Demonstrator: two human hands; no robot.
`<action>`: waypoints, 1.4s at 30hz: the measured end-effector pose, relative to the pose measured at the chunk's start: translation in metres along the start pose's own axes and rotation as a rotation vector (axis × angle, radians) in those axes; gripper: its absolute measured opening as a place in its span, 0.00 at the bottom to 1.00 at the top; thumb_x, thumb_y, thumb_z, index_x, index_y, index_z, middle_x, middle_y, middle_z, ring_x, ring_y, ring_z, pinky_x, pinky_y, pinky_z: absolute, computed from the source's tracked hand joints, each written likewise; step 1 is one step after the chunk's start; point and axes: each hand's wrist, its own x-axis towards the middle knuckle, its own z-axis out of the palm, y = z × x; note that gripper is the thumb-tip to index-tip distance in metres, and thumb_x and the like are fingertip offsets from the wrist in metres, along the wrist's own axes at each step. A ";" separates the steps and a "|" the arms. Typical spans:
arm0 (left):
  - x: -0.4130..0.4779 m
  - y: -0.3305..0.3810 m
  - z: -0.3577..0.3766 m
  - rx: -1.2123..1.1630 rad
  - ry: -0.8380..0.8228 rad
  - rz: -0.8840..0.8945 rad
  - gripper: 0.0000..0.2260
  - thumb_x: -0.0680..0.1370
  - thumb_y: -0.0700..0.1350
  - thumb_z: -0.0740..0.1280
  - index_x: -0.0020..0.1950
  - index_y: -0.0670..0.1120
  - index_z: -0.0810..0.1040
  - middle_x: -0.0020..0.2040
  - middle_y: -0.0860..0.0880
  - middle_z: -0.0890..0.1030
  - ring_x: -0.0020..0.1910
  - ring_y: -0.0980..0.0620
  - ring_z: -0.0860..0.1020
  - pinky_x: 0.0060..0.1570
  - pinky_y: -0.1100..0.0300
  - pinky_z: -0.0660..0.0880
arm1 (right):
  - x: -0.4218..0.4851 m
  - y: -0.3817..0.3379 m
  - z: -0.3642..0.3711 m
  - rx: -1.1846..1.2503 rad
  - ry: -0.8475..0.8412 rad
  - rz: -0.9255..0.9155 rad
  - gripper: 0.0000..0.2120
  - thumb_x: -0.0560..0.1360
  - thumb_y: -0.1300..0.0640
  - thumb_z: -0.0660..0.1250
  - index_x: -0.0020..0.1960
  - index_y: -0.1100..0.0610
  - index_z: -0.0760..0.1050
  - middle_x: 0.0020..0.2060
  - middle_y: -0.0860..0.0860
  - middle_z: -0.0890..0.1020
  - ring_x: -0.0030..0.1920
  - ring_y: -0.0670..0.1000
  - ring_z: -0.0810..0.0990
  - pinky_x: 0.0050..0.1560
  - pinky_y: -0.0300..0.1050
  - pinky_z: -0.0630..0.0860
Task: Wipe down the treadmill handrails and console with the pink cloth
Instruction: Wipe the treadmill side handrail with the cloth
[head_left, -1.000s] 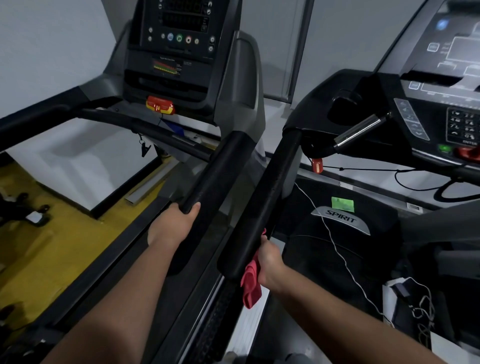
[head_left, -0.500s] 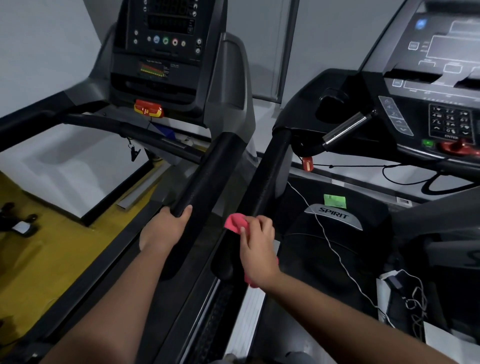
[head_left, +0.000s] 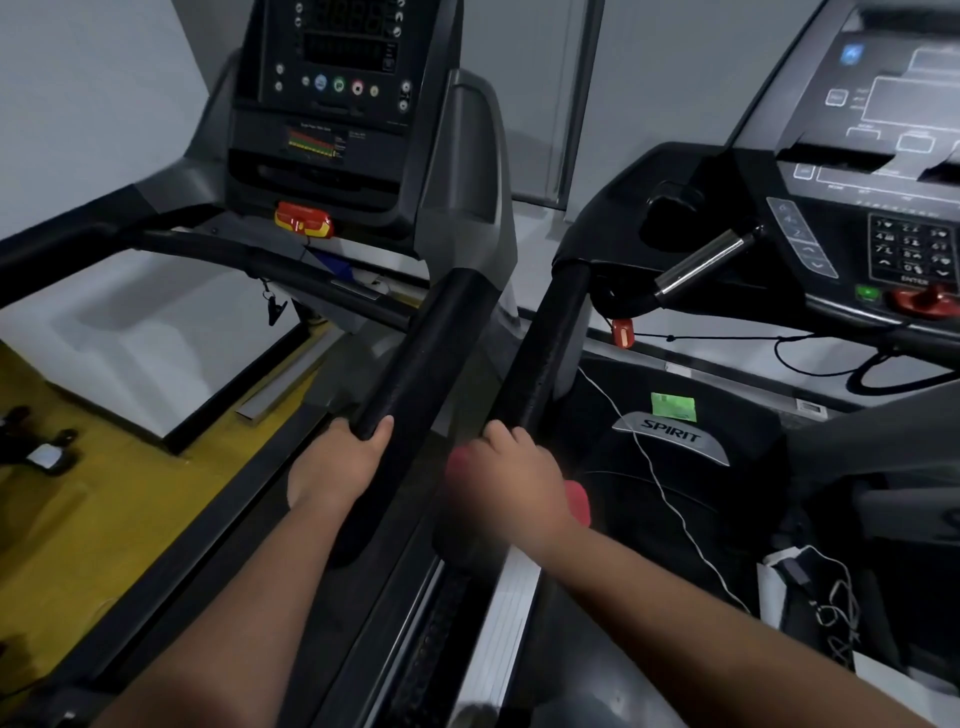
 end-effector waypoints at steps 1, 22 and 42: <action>0.000 0.000 0.000 0.001 0.000 0.000 0.34 0.75 0.70 0.51 0.67 0.44 0.70 0.50 0.46 0.80 0.41 0.48 0.77 0.31 0.59 0.69 | 0.008 -0.009 -0.006 -0.066 -0.087 0.003 0.08 0.67 0.58 0.70 0.46 0.56 0.80 0.46 0.52 0.76 0.41 0.55 0.77 0.32 0.46 0.70; 0.022 0.017 -0.012 -0.052 -0.125 -0.021 0.42 0.60 0.75 0.61 0.61 0.45 0.76 0.50 0.47 0.81 0.44 0.47 0.80 0.47 0.53 0.79 | -0.001 -0.025 -0.003 -0.071 -0.167 -0.229 0.11 0.70 0.49 0.61 0.42 0.55 0.79 0.40 0.52 0.81 0.44 0.55 0.74 0.42 0.49 0.71; -0.001 0.018 -0.004 0.125 0.083 -0.056 0.36 0.70 0.73 0.57 0.63 0.46 0.73 0.45 0.48 0.80 0.41 0.48 0.79 0.40 0.55 0.79 | -0.010 0.022 0.008 0.340 -0.267 -0.510 0.19 0.74 0.51 0.56 0.59 0.55 0.77 0.51 0.54 0.81 0.56 0.57 0.77 0.65 0.53 0.67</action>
